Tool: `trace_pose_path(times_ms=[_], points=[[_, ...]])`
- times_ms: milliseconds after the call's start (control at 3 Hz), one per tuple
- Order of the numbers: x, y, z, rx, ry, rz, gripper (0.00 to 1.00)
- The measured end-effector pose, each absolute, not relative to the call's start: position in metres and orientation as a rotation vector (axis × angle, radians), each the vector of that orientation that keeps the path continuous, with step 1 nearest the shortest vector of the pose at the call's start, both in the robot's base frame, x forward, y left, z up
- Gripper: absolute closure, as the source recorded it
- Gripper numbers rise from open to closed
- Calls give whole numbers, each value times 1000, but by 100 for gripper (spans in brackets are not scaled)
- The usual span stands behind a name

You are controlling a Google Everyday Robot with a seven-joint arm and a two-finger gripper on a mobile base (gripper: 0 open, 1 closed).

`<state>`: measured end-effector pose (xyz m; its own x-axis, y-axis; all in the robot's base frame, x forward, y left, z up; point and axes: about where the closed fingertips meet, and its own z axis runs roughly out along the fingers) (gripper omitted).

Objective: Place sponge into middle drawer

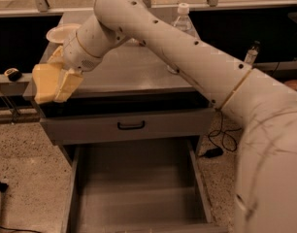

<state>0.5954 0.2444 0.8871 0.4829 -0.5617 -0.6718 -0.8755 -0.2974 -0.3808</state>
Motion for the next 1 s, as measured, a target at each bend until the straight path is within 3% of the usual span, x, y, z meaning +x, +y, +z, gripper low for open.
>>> trace_pose_path(times_ms=[333,1000], points=[[562,195,862,-2132,1189,406,100],[497,82,767,-2097,1477,485,100]])
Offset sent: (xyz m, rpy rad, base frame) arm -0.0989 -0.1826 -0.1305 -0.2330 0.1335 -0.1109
